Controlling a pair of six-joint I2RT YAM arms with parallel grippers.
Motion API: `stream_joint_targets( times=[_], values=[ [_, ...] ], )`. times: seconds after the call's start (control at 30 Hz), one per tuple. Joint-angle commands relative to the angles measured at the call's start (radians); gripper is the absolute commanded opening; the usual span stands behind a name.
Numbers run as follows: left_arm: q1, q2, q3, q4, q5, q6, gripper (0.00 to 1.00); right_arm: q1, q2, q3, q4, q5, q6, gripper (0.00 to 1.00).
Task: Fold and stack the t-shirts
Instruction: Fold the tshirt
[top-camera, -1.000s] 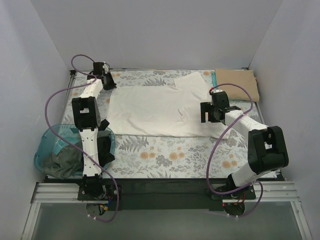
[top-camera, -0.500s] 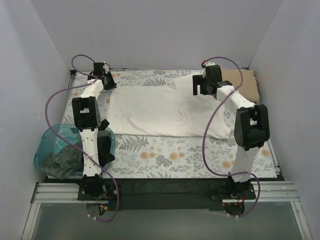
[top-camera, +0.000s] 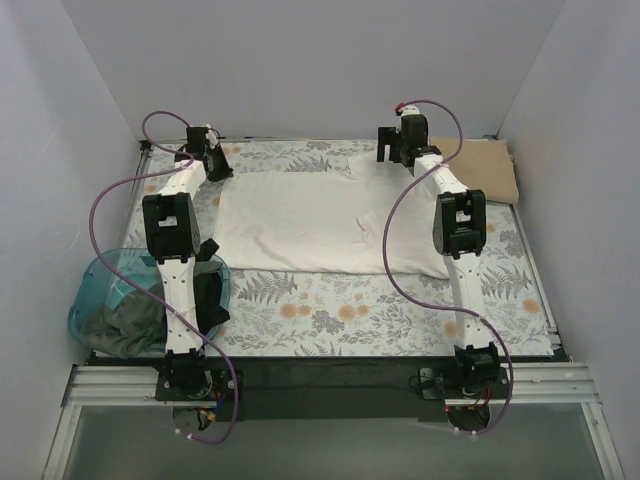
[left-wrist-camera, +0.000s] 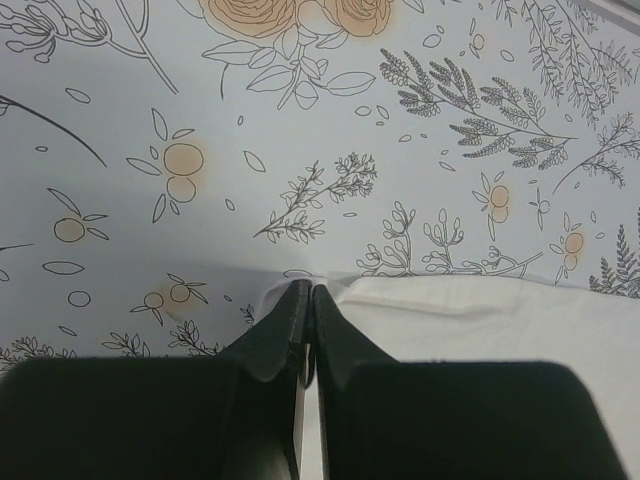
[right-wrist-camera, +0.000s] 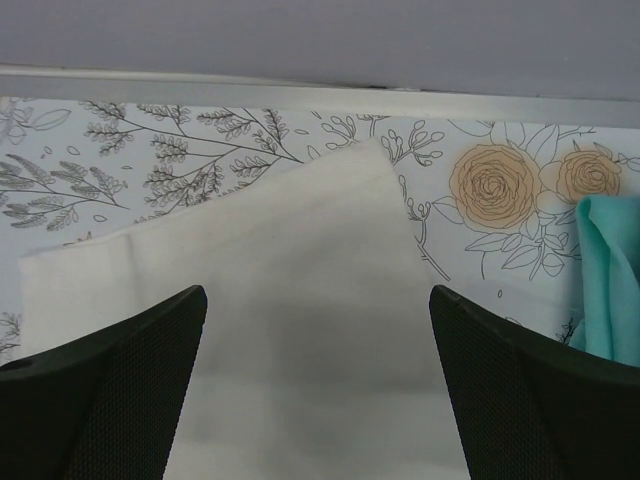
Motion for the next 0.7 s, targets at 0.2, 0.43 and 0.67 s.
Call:
stream_joint_targets(
  times=[0.2, 0.43, 0.67],
  values=[
    [-0.004, -0.089, -0.040, -0.038, 0.034, -0.001, 0.00, -0.008, 0.060, 0.036, 0.158, -0.024, 0.060, 0.98],
    [-0.004, -0.094, -0.057, -0.033, 0.037, -0.013, 0.00, -0.011, 0.063, 0.043, 0.137, -0.067, 0.061, 0.98],
    [-0.004, -0.113, -0.083, -0.033, 0.043, -0.028, 0.00, -0.011, 0.060, 0.030, -0.034, -0.116, 0.091, 0.83]
  ],
)
